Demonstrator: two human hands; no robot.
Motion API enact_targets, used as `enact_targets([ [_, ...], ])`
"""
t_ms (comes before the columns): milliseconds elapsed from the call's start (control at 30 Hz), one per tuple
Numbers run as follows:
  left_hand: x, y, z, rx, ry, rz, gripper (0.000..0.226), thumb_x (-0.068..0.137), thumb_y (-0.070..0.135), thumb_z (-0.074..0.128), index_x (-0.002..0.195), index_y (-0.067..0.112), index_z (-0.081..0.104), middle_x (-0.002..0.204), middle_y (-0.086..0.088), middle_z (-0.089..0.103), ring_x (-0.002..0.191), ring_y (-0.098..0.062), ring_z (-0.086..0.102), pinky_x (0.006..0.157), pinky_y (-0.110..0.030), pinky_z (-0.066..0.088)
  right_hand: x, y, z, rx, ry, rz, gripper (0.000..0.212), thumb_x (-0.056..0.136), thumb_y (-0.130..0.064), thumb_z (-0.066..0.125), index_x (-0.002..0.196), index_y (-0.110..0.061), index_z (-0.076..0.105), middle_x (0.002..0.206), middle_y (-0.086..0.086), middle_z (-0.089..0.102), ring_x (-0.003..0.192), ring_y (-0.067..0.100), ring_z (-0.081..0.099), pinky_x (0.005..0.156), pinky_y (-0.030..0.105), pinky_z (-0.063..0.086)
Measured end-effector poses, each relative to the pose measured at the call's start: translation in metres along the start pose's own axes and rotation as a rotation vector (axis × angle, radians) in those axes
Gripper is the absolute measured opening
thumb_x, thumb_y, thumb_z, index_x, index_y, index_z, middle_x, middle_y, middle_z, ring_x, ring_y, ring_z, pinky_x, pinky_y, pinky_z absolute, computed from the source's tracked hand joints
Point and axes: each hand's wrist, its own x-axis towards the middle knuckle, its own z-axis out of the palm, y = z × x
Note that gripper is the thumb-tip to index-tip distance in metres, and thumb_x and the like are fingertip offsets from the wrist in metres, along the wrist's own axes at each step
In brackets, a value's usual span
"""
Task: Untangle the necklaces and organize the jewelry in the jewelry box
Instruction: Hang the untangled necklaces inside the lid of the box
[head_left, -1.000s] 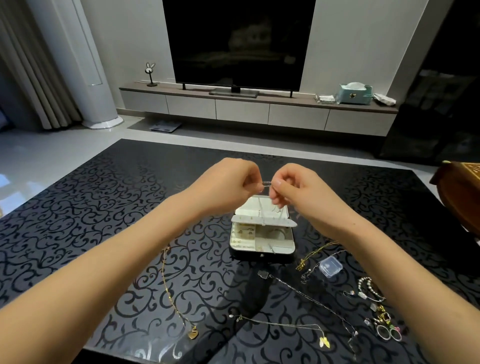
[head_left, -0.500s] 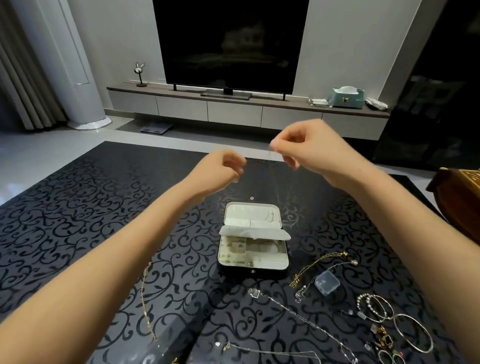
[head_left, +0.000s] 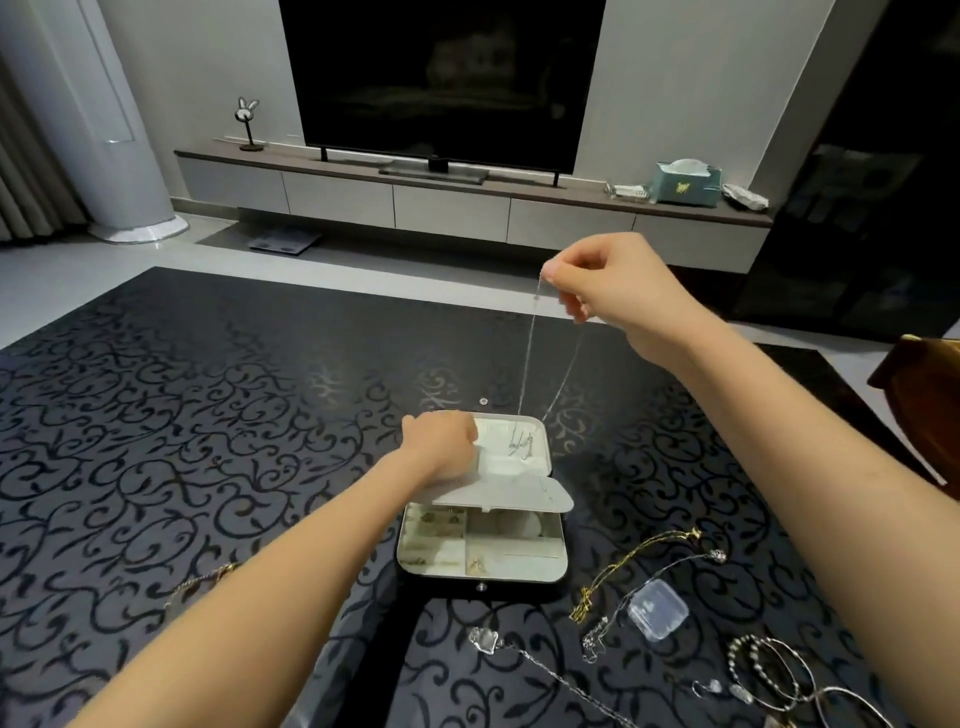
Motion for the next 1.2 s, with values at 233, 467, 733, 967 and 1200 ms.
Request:
enact_targets([
  [233, 0.005, -0.007, 0.016, 0.011, 0.093, 0.005, 0.018, 0.082, 0.042, 0.054, 0.077, 0.025, 0.053, 0.081, 0.007, 0.057, 0.089, -0.019, 0.057, 0.075, -0.034, 0.023, 0.014, 0.016, 0.020, 0.009, -0.036, -0.002, 0.018, 0.093, -0.015, 0.055, 0.078, -0.010, 0.065, 0.062, 0.002, 0.057, 0.053, 0.009, 0.049, 0.050, 0.015, 0.044],
  [467, -0.011, -0.008, 0.032, -0.162, 0.507, 0.017, 0.021, 0.077, 0.026, 0.057, 0.057, 0.022, 0.059, 0.054, 0.009, 0.046, 0.064, -0.012, 0.046, 0.070, -0.031, 0.017, 0.022, 0.016, 0.022, 0.057, 0.005, -0.033, 0.015, 0.092, -0.014, 0.055, 0.081, -0.011, 0.065, 0.064, 0.002, 0.058, 0.057, 0.009, 0.052, 0.055, 0.018, 0.048],
  [733, -0.013, -0.008, 0.036, -0.224, 0.639, 0.020, 0.046, 0.096, 0.023, 0.042, 0.051, 0.019, 0.034, 0.046, 0.007, 0.033, 0.050, -0.017, 0.035, 0.066, -0.032, 0.016, 0.025, 0.014, 0.034, 0.046, -0.038, -0.046, 0.016, 0.092, -0.015, 0.055, 0.079, -0.012, 0.064, 0.064, 0.001, 0.058, 0.056, 0.008, 0.052, 0.055, 0.017, 0.048],
  [967, -0.011, -0.009, 0.038, -0.152, 0.721, 0.046, 0.060, 0.097, 0.044, 0.029, 0.048, 0.015, 0.052, 0.043, 0.003, 0.046, 0.049, -0.017, 0.042, 0.065, -0.031, 0.012, 0.024, 0.015, 0.041, 0.049, -0.055, -0.066, 0.017, 0.093, -0.015, 0.055, 0.078, -0.016, 0.063, 0.065, 0.000, 0.058, 0.059, 0.009, 0.053, 0.055, 0.018, 0.047],
  [1200, -0.018, -0.011, 0.044, -0.182, 0.884, 0.172, 0.062, 0.097, 0.039, 0.031, 0.043, 0.018, 0.054, 0.045, 0.007, 0.046, 0.055, -0.015, 0.042, 0.069, -0.029, 0.015, 0.021, 0.008, 0.036, 0.082, -0.082, -0.107, 0.014, 0.092, -0.014, 0.056, 0.084, -0.008, 0.066, 0.065, 0.002, 0.059, 0.056, 0.010, 0.053, 0.056, 0.019, 0.048],
])
